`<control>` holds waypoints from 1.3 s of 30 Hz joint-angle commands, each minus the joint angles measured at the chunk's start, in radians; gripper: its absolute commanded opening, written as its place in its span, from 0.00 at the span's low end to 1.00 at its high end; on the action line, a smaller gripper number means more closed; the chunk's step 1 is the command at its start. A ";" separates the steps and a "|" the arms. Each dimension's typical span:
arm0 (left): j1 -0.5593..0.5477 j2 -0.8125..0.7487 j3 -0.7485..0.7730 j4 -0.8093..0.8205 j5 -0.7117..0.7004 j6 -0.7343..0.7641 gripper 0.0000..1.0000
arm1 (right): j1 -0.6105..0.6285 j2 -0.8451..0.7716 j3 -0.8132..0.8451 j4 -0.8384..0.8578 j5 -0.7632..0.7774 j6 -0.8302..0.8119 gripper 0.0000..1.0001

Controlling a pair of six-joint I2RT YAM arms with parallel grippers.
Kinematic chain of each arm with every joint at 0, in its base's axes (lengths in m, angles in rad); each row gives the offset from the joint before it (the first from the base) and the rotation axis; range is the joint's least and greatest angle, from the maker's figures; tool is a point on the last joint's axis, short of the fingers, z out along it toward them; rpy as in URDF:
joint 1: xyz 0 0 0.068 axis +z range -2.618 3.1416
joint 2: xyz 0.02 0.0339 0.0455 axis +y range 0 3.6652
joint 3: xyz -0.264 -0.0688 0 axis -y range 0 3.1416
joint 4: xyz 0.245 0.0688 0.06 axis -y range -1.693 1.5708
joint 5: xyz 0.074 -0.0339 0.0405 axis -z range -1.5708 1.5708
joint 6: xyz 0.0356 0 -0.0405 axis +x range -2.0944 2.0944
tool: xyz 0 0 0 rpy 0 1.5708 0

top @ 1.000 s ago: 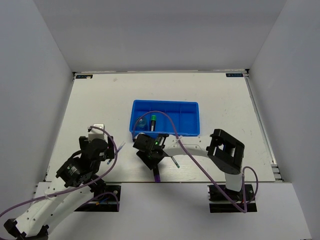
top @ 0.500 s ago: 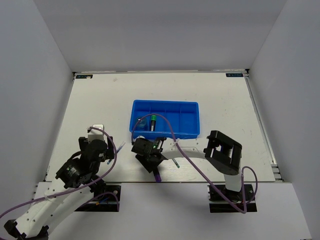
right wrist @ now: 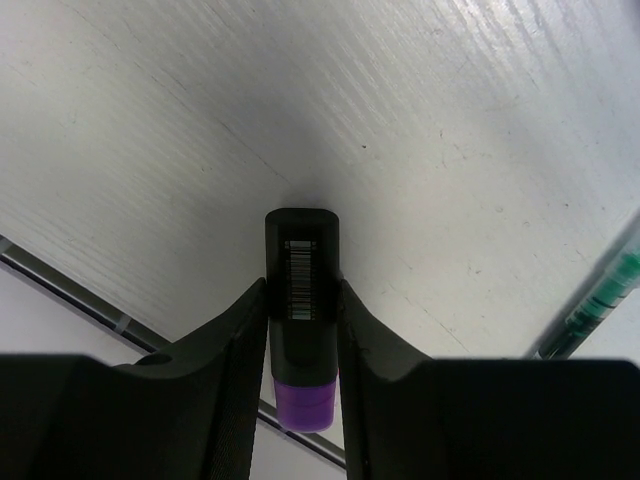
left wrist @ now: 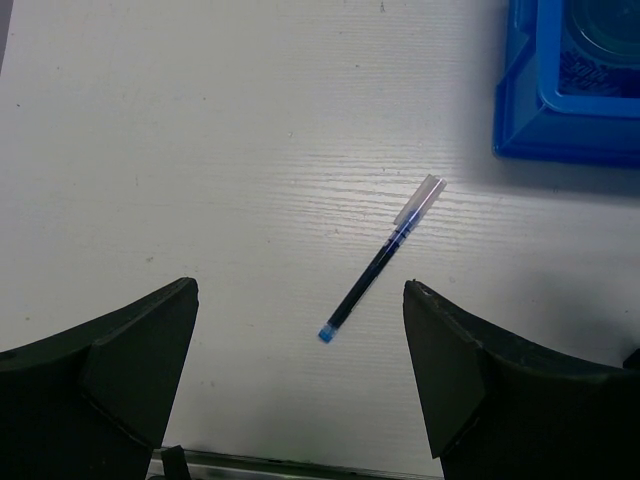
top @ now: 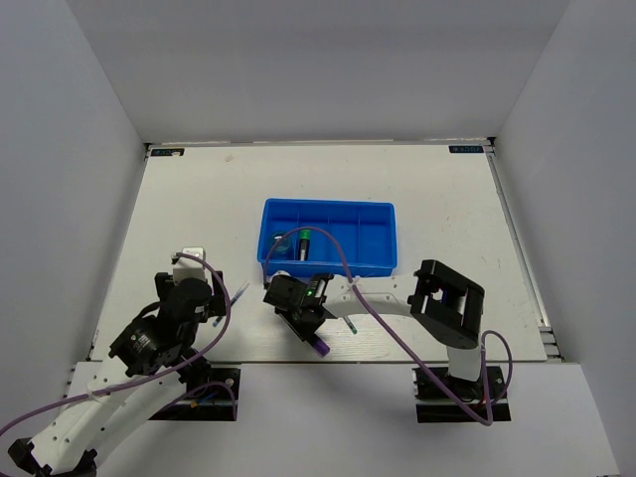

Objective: Sort the stationery into containers
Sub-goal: Pick up the pen from the corner of the board, then place the pen in the storage box.

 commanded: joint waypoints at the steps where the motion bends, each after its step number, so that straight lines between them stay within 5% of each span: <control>1: 0.002 -0.010 -0.009 0.021 -0.015 0.007 0.93 | -0.004 0.023 0.012 -0.044 0.029 -0.035 0.01; 15: 0.002 0.002 -0.012 0.021 -0.009 0.007 0.92 | -0.077 -0.215 0.227 0.024 0.259 -0.279 0.00; 24: 0.002 0.024 -0.012 0.024 -0.004 0.007 0.91 | -0.218 -0.209 0.252 0.292 0.497 -0.366 0.00; 39: 0.002 0.106 -0.020 0.058 0.058 0.041 0.91 | -0.381 0.052 0.368 0.289 0.293 -0.167 0.04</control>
